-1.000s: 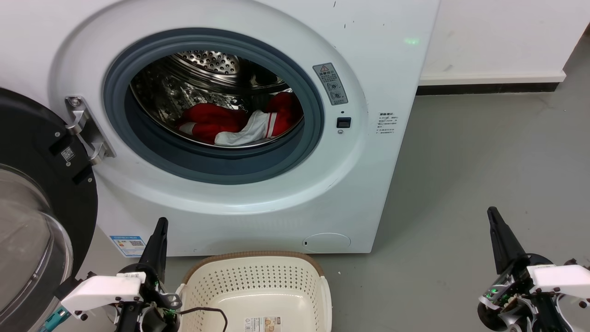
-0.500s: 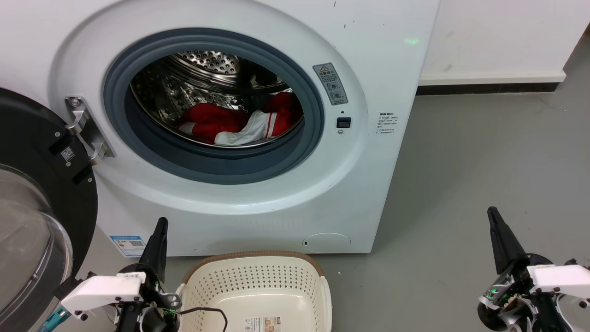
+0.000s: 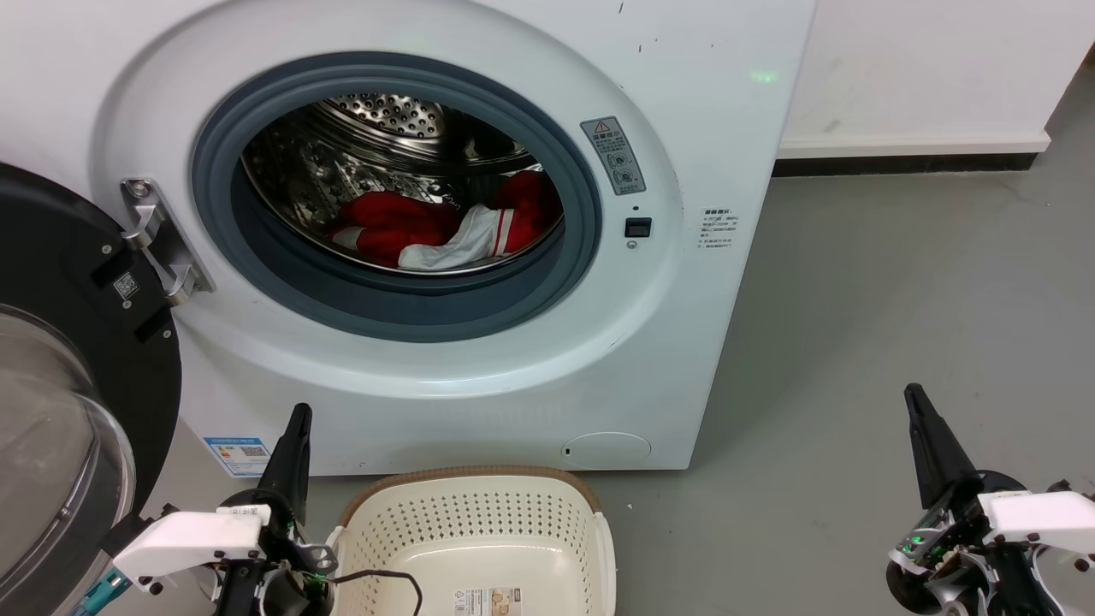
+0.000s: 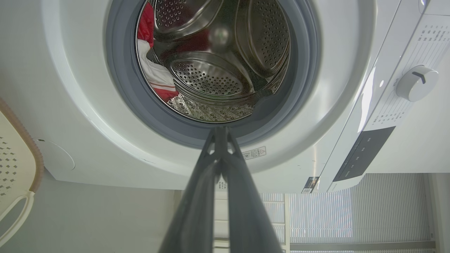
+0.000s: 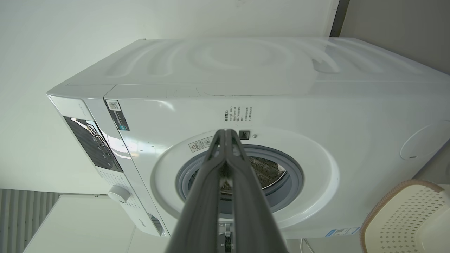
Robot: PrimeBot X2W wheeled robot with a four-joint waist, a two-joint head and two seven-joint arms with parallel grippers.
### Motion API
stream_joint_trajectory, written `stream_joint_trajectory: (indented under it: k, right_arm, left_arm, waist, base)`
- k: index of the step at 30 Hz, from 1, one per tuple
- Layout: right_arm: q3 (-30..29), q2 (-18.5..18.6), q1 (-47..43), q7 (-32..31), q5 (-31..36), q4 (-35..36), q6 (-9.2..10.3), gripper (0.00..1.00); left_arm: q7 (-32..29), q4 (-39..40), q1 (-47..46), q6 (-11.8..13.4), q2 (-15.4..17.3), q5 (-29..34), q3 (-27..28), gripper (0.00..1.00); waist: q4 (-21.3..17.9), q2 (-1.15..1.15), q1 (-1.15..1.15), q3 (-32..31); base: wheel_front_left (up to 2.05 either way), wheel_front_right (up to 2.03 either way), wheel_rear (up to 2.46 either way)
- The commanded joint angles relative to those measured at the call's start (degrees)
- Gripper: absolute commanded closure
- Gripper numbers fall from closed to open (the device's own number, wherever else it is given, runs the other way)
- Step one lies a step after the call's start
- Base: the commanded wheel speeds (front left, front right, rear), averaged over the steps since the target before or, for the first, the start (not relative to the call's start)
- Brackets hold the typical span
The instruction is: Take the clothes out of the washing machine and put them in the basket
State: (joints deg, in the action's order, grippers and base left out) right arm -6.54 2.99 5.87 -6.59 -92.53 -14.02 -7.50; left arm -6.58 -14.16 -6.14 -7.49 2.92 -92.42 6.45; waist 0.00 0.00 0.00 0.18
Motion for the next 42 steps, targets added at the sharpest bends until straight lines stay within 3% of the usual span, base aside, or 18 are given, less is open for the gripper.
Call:
stream_joint_trajectory:
  k: [1,4,5,26,33,42]
  right_arm:
    - [0.04,-0.20,0.76,-0.05,0.24,-0.09,0.02,1.00]
    - [0.04,-0.20,0.76,-0.05,0.24,-0.09,0.02,1.00]
    - [0.00,0.00,0.00,0.00,0.00,0.00,0.00,0.00]
    - [1.98,-0.09,-2.70,4.78,3.95,-0.13,0.00,0.00]
    - [0.01,-0.08,-2.55,6.49,10.63,-0.47,0.00,0.00]
    - [-1.46,-0.07,-1.76,8.53,23.87,1.44,0.00,0.00]
  left_arm:
    - [-0.09,0.09,-0.29,-0.10,-0.08,0.00,0.17,1.00]
    - [-0.09,0.09,-0.29,-0.10,-0.08,0.00,0.17,1.00]
    - [0.01,0.00,0.00,0.00,0.00,0.00,0.00,0.00]
    - [4.79,0.39,3.53,0.01,-0.11,4.08,0.24,0.00]
    - [6.51,0.31,3.48,0.01,-0.10,10.71,2.96,0.00]
    - [8.53,3.26,3.15,0.68,-0.08,20.67,6.19,0.00]
  waist:
    - [0.00,0.00,0.00,0.00]
    - [0.00,0.00,0.00,0.00]
    - [0.00,0.00,0.00,0.00]
    - [-0.17,0.00,0.00,0.15]
    - [-0.28,0.00,0.00,0.21]
    - [-0.41,0.00,0.00,0.49]
  base:
    - [0.00,0.00,0.00]
    - [0.00,0.00,0.00]
    - [0.00,0.00,0.00]
    - [0.00,0.00,0.00]
    - [0.00,0.00,0.00]
    - [0.00,0.00,0.00]
